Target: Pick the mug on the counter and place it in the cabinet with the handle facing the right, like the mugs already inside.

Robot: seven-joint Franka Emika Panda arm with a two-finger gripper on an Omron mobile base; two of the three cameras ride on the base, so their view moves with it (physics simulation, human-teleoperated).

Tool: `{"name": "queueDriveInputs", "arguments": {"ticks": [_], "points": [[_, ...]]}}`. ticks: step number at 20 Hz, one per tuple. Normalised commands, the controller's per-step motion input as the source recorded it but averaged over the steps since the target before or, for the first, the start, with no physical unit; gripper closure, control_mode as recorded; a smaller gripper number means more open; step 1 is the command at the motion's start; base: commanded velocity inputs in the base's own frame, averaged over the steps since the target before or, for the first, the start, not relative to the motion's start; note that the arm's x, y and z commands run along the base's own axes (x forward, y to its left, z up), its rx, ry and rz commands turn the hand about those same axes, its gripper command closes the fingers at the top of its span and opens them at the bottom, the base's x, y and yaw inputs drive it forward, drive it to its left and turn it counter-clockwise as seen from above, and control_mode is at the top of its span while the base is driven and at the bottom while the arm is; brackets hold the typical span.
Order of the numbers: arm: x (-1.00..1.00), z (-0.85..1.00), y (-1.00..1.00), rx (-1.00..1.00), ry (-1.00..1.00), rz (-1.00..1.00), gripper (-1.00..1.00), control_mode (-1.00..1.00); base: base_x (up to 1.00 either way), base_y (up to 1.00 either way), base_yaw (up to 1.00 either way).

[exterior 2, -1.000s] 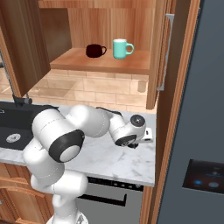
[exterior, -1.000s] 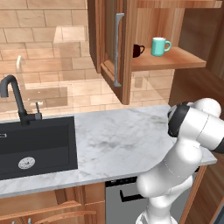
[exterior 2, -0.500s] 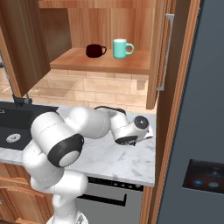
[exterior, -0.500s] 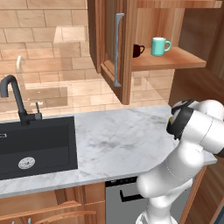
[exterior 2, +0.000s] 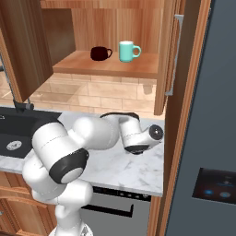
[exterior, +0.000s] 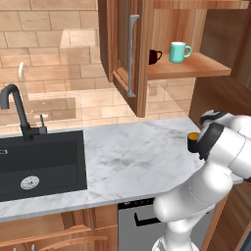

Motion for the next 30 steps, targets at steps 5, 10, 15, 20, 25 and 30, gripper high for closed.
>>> {"name": "queueDriveInputs", "arguments": {"ticks": [5, 10, 15, 20, 25, 30], "points": [[0.0, 0.21, 0.26, 0.0, 0.01, 0.24, 1.0, -1.0, 0.0, 0.0, 0.0], [0.0, 0.22, 0.46, 0.0, 0.02, 0.28, 1.0, -1.0, 0.0, 0.0, 0.0], [0.0, 0.2, 0.5, 0.0, 0.01, 0.27, 1.0, -1.0, 0.0, 0.0, 0.0], [0.0, 0.13, 0.45, 0.0, 0.0, 0.25, 1.0, -1.0, 0.0, 0.0, 0.0], [0.0, 0.0, 0.46, 0.0, -0.01, 0.23, 1.0, -1.0, 0.0, 0.0, 0.0], [-0.01, 0.08, 0.38, 0.0, -0.02, 0.22, 1.0, -1.0, 0.0, 0.0, 0.0]]}}
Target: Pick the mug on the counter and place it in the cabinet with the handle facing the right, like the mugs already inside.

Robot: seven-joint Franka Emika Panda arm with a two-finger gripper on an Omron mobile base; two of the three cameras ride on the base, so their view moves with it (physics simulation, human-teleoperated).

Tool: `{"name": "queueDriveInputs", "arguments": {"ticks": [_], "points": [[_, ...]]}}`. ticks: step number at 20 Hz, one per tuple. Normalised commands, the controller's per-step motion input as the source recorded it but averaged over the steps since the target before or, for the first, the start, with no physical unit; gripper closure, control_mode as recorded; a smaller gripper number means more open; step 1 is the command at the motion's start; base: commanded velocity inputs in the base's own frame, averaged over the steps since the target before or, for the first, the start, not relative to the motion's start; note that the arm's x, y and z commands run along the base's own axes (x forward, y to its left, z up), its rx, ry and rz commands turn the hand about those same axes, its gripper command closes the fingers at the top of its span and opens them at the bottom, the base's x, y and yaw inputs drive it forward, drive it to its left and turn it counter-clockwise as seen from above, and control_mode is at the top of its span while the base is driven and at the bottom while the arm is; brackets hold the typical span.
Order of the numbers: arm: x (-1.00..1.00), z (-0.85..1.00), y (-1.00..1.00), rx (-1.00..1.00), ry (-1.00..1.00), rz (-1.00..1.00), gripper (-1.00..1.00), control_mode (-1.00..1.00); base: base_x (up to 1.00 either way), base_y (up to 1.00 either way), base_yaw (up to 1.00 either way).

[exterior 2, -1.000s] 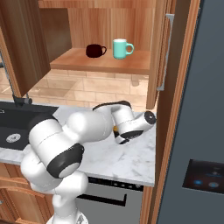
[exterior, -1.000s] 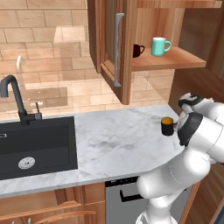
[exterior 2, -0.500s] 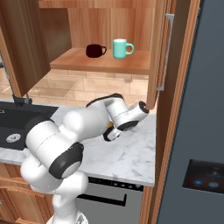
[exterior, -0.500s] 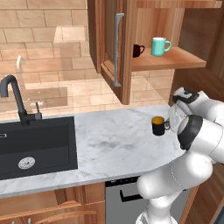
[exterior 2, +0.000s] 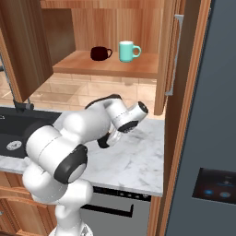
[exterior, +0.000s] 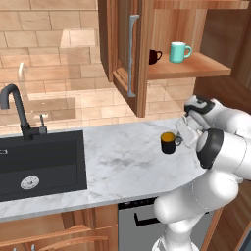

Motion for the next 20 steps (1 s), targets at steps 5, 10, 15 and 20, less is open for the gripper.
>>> {"name": "queueDriveInputs", "arguments": {"ticks": [5, 10, 15, 20], "points": [[-0.1, 0.25, 0.22, 0.0, -0.04, 0.2, 1.0, -1.0, 0.0, 0.0, 0.0], [-0.17, 0.32, 0.17, 0.0, -0.05, 0.18, 1.0, -1.0, 0.0, 0.0, 0.0], [-0.2, 0.34, 0.12, 0.0, -0.06, 0.15, 1.0, -1.0, 0.0, 0.0, 0.0], [-0.2, 0.31, 0.12, 0.0, -0.03, 0.13, 1.0, -1.0, 0.0, 0.0, 0.0]]}}
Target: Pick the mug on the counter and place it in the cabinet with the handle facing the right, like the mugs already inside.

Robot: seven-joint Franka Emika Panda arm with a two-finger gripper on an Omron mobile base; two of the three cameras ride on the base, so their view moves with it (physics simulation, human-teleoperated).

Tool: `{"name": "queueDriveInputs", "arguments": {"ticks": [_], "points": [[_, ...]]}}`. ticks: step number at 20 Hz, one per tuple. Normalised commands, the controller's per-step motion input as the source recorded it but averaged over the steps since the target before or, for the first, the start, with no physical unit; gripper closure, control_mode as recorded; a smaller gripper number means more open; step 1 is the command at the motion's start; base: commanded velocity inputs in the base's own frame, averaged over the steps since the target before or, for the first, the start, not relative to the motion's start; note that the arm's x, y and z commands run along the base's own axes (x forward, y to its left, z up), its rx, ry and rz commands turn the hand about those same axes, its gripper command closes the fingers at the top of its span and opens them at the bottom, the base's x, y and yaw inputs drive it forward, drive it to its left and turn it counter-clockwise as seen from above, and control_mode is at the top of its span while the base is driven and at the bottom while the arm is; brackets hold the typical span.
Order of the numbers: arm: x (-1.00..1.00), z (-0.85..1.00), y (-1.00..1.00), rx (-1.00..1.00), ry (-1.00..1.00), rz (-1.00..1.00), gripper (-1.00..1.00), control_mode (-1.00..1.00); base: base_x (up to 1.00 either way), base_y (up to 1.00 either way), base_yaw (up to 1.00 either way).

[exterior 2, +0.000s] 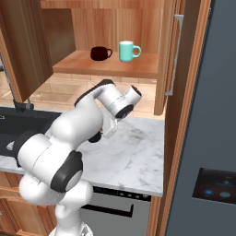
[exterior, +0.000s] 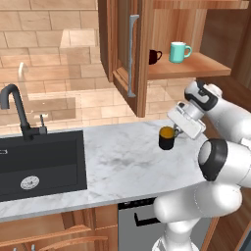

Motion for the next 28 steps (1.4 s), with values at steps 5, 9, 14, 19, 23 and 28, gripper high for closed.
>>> {"name": "queueDriveInputs", "arguments": {"ticks": [5, 9, 14, 19, 23, 28], "points": [[-0.18, 0.3, 0.14, 0.0, -0.03, 0.13, 1.0, -1.0, 0.0, 0.0, 0.0], [-0.11, 0.34, 0.1, 0.0, -0.01, 0.12, 1.0, -1.0, 0.0, 0.0, 0.0], [-0.05, 0.35, 0.06, 0.03, 0.0, 0.11, 1.0, -1.0, 0.0, 0.0, 0.0], [-0.02, 0.27, 0.0, 0.07, 0.0, 0.05, 1.0, -1.0, 0.0, 0.0, 0.0], [-0.03, 0.28, 0.02, 0.09, 0.01, 0.02, 1.0, -1.0, 0.0, 0.0, 0.0], [-0.08, 0.21, 0.08, 0.09, 0.0, 0.0, 1.0, -1.0, 0.0, 0.0, 0.0]]}}
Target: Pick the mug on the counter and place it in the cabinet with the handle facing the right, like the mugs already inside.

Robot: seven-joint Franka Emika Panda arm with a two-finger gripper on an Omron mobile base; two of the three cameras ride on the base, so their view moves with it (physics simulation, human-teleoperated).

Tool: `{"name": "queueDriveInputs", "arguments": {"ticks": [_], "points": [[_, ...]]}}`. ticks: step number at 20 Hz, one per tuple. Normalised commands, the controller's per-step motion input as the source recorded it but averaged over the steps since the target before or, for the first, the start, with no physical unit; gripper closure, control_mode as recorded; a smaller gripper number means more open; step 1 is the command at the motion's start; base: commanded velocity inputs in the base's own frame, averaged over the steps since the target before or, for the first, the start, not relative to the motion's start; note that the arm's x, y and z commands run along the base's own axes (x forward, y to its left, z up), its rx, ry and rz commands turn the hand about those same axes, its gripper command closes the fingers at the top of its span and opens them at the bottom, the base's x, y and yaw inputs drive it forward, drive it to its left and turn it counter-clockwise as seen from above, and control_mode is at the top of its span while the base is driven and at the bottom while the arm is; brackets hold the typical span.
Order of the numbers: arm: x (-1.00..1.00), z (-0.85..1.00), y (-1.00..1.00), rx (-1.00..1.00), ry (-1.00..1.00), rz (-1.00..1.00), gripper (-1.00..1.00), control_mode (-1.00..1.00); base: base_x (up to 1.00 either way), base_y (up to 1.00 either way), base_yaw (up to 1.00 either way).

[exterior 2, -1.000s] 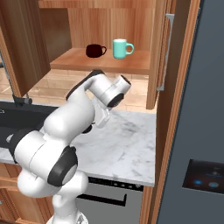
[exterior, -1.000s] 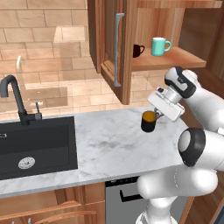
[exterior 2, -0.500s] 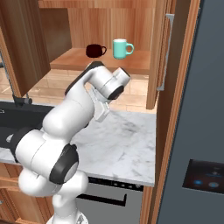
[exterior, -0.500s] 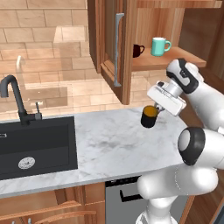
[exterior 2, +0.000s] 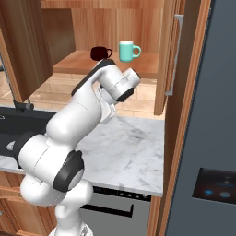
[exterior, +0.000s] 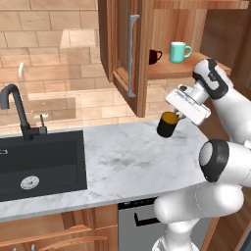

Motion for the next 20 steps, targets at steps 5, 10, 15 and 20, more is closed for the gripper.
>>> {"name": "queueDriveInputs", "arguments": {"ticks": [5, 10, 15, 20], "points": [[-0.17, 0.14, 0.08, 0.05, 0.0, -0.01, 1.0, -1.0, 0.0, 0.0, 0.0], [-0.17, 0.07, 0.02, 0.02, 0.0, -0.08, 1.0, -1.0, 0.0, 0.0, 0.0], [-0.03, 0.07, 0.0, 0.02, 0.0, -0.14, 1.0, -1.0, 0.0, 0.0, 0.0], [0.0, 0.03, 0.0, 0.02, 0.0, -0.17, 1.0, -1.0, 0.0, 0.0, 0.0]]}}
